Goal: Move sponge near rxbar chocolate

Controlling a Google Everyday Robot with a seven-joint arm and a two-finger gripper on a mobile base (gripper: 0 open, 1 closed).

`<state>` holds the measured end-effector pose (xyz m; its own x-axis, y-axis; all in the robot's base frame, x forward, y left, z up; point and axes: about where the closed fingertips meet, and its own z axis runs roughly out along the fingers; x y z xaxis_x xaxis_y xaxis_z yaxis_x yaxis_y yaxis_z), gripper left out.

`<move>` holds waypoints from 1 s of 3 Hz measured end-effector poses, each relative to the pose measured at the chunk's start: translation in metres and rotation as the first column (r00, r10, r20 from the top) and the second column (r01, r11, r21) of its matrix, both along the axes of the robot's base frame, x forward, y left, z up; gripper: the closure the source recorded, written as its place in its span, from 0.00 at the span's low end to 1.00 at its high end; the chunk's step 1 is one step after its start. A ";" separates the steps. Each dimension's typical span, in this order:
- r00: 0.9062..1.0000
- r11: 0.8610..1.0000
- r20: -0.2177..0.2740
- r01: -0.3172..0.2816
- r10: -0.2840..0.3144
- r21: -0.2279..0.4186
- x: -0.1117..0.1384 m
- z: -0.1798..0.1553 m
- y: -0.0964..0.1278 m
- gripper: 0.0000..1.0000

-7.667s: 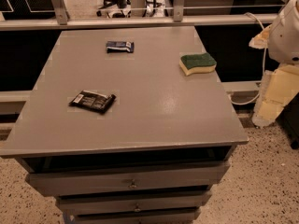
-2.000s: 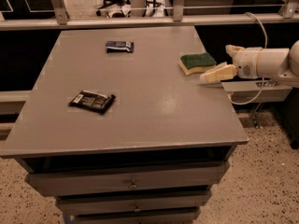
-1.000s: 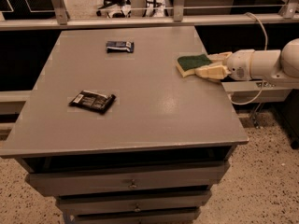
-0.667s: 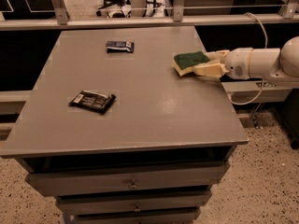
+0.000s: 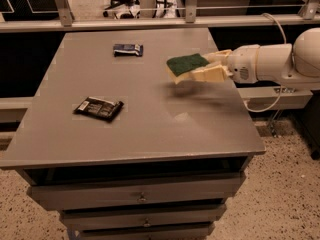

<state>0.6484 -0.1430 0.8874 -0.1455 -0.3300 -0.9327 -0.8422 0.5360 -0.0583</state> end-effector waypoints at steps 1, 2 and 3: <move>1.000 0.997 -0.030 -0.004 0.002 -0.071 -0.019 -0.006 0.031 1.00; 0.998 0.993 -0.049 -0.035 0.030 -0.111 -0.033 -0.017 0.059 1.00; 0.997 0.989 -0.045 -0.071 0.066 -0.127 -0.041 -0.021 0.079 1.00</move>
Offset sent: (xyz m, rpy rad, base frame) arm -0.0490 0.0857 -0.0300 -0.1611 0.0671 0.0619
